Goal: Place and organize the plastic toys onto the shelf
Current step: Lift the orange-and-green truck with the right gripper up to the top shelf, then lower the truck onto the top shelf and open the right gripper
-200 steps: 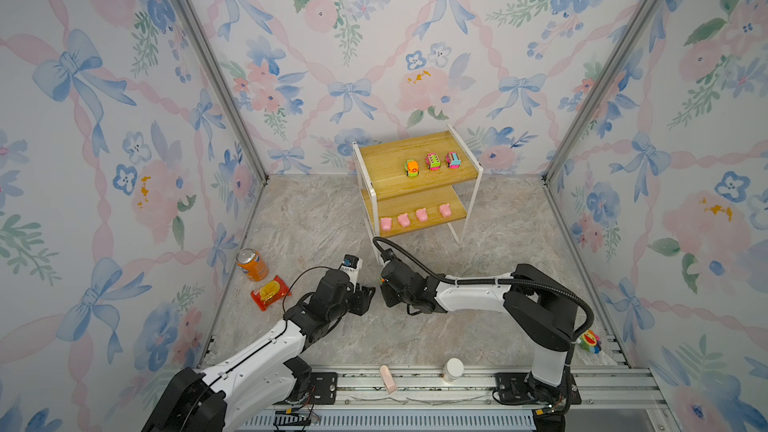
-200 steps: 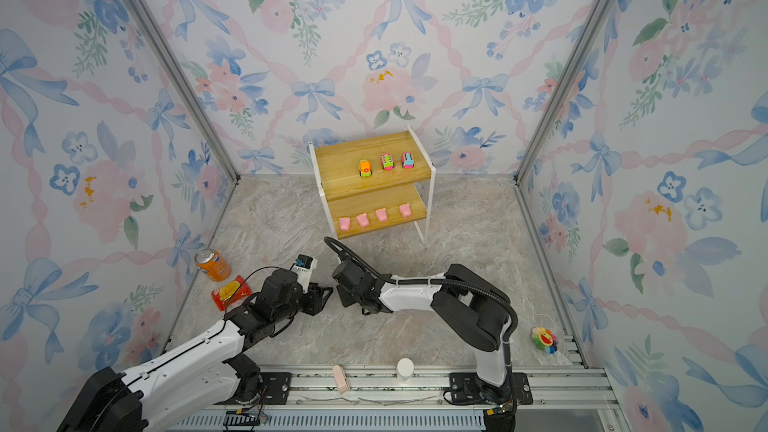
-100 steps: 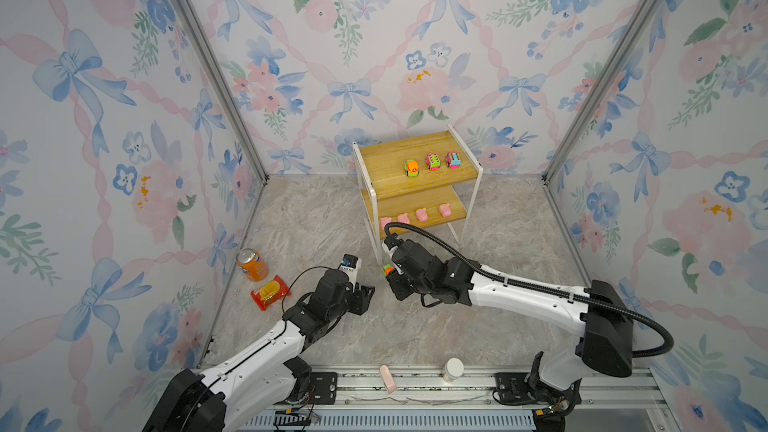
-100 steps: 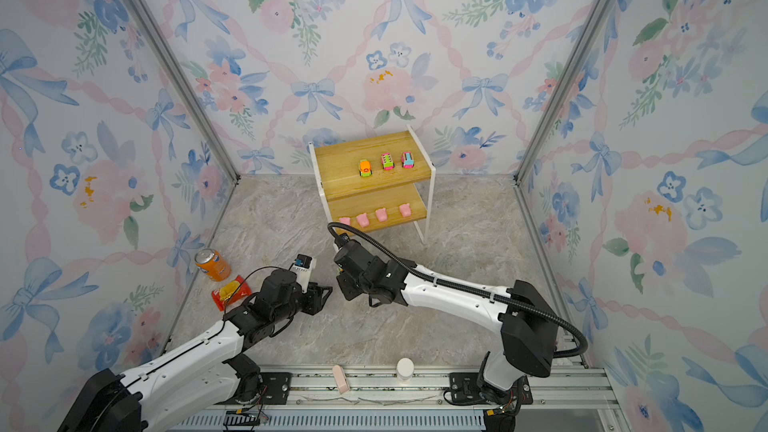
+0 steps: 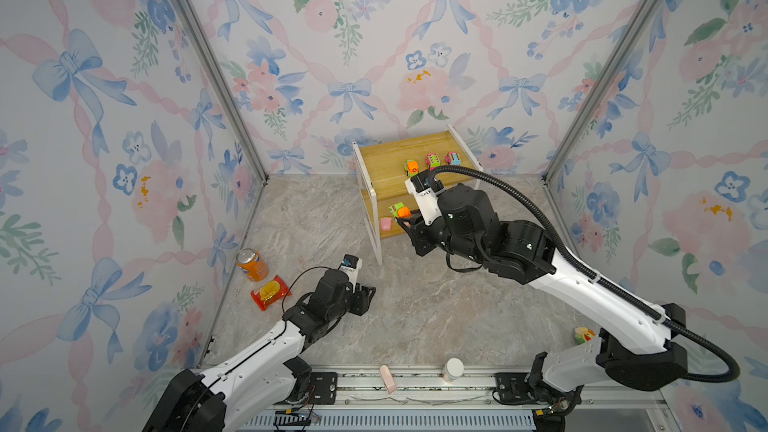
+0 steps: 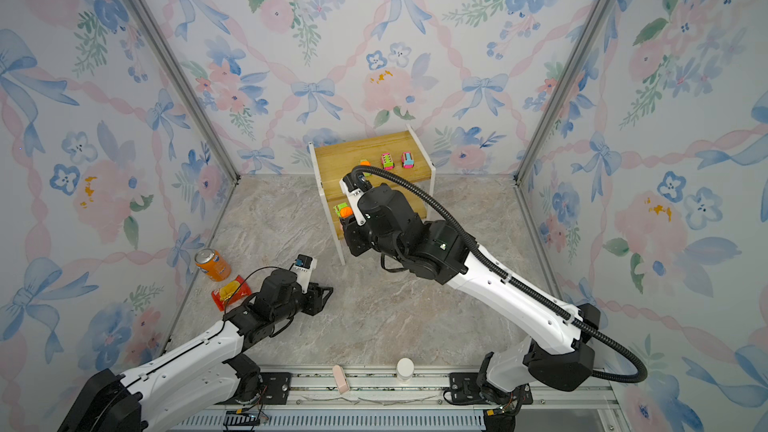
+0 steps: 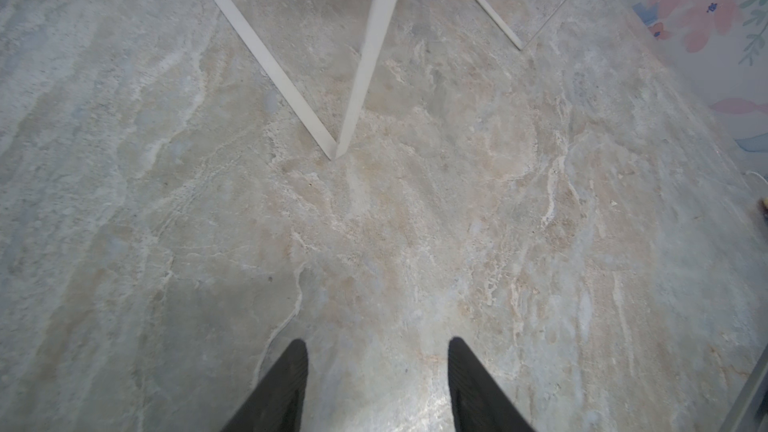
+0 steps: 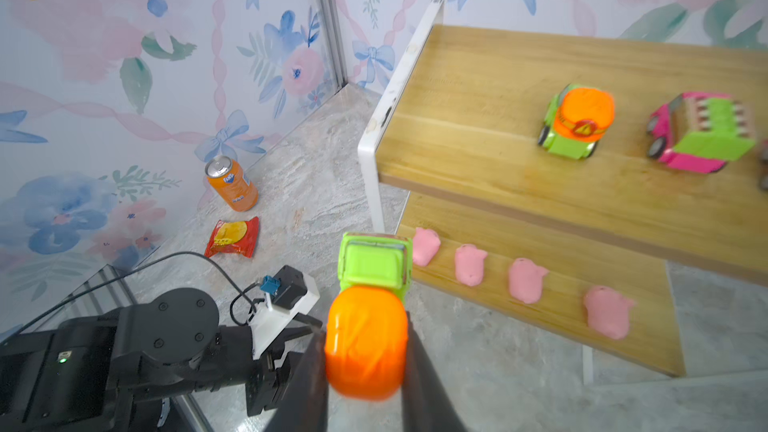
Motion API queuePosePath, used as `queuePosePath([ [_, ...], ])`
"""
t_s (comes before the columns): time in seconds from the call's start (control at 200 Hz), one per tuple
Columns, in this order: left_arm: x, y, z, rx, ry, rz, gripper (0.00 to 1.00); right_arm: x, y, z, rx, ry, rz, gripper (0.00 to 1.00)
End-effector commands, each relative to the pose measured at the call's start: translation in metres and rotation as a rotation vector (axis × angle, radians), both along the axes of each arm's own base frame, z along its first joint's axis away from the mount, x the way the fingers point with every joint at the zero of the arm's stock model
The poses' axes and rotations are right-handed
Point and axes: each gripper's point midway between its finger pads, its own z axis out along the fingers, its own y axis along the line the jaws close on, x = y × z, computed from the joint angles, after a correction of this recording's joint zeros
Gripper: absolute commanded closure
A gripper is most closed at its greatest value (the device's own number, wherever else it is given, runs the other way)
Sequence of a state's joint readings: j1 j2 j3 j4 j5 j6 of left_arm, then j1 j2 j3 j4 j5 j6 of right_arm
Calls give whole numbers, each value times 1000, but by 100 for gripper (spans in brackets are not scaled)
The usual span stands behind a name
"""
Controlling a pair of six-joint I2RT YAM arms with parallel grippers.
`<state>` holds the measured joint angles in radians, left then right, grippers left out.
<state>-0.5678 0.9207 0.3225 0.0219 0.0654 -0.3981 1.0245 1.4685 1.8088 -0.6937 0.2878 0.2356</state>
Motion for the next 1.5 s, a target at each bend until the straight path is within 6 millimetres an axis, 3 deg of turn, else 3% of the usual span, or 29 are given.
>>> queuePosePath([
  [0.0,-3,-1,-3,-14,2,-12,45,27,-13,17,-37,-61,-69,78],
  [0.19,-2,-2,-4,-17,4,-15,45,65,-11,41,2,-90,-138,77],
  [0.215,-3,-2,-4,-18,4,-16,45,73,-3,31,-19,-76,-140,77],
  [0.31,-3,-2,-3,-20,1,-18,45,90,6,29,-44,-76,-164,77],
  [0.55,-2,-2,-2,-21,-3,-15,45,114,30,12,-102,-57,-180,77],
  [0.94,-2,-2,-4,-14,4,-16,45,132,33,-24,-172,-15,-221,77],
  [1.495,-1,0,-6,-9,8,-11,45,142,40,-43,-180,20,-204,74],
])
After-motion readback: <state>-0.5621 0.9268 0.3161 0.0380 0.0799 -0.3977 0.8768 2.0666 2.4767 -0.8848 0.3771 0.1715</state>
